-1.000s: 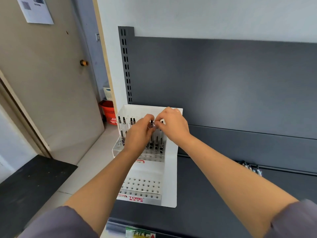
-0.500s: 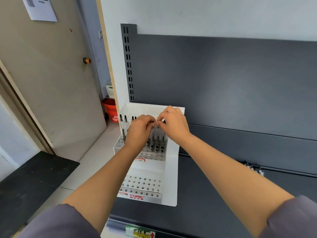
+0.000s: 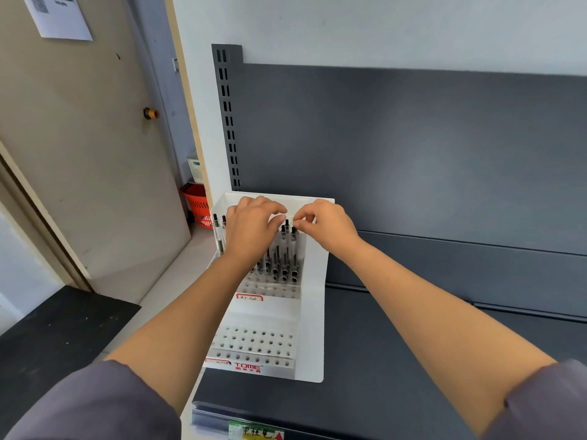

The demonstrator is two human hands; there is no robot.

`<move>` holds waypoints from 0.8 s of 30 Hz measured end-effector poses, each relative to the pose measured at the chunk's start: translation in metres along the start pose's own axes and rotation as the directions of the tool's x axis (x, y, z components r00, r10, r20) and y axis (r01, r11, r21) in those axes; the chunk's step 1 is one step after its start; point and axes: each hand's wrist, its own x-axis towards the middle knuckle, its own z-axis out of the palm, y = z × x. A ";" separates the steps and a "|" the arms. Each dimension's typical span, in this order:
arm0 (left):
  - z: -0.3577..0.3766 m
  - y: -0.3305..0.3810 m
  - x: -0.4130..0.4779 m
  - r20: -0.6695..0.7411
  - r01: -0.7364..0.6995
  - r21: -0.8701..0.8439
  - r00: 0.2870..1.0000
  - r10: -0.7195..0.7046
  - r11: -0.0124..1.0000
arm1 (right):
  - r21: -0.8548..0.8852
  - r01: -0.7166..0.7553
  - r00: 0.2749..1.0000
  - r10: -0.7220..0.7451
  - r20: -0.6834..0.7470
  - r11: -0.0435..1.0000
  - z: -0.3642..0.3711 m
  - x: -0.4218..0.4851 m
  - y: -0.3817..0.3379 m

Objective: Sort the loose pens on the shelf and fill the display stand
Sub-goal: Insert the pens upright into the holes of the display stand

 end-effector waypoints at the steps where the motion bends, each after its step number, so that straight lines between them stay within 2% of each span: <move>1: 0.000 0.001 0.002 0.014 -0.004 0.010 1.000 0.004 1.000 | -0.024 0.004 1.000 -0.005 -0.003 1.000 0.001 0.001 -0.001; 10: 0.006 0.004 0.008 0.084 -0.006 0.007 0.996 0.006 1.000 | -0.248 0.014 0.996 -0.034 -0.077 0.969 0.004 0.005 -0.004; 14: 0.007 0.002 0.007 0.084 -0.003 -0.015 0.996 0.005 1.000 | -0.313 0.065 0.994 -0.087 -0.059 0.948 0.006 0.006 -0.006; 24: 0.008 0.000 0.002 0.081 -0.003 -0.075 0.997 0.009 0.997 | -0.317 -0.016 0.983 -0.044 -0.180 0.948 0.013 -0.001 -0.004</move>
